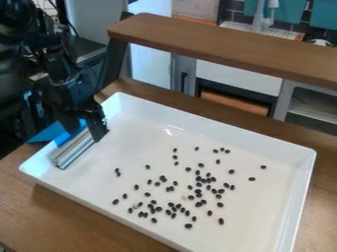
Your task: Sweep into pile
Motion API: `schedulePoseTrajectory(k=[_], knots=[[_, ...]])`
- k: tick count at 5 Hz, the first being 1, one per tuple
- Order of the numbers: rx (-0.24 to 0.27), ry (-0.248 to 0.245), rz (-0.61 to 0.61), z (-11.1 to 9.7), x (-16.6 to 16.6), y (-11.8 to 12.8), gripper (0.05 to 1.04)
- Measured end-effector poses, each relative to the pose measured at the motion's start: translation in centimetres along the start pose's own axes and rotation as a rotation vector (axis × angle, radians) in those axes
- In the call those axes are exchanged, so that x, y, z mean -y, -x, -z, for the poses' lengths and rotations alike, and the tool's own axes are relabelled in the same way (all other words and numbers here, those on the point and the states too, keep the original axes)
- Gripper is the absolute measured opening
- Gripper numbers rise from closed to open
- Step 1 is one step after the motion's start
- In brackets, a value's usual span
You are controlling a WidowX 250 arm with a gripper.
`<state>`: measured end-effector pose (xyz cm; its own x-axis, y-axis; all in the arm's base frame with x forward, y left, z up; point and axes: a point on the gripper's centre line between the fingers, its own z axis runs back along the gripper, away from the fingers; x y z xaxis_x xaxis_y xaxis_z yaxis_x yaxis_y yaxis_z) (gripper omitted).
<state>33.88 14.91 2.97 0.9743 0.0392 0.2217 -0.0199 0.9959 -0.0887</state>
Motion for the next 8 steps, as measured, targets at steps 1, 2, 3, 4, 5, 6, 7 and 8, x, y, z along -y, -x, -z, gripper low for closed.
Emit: schedulePoseTrajectory(k=[1,2,3,4,5,6,7,8], knots=[[-0.03,0.014,-0.008,1.1,0.0,0.6,1.001],[-0.028,0.01,-0.018,1.1,0.0,0.5,1.001],[-0.028,0.003,-0.029,1.2,-0.1,0.5,1.001],[-0.023,-0.018,-0.037,1.2,-0.2,0.4,1.001],[-0.022,-0.062,-0.035,1.4,0.0,0.3,1.002],[-0.045,-0.009,-0.028,1.4,0.8,0.7,0.999],[-0.054,0.035,-0.036,0.8,1.2,0.4,0.999],[-0.035,0.0,-0.047,0.4,0.5,-0.3,0.999]])
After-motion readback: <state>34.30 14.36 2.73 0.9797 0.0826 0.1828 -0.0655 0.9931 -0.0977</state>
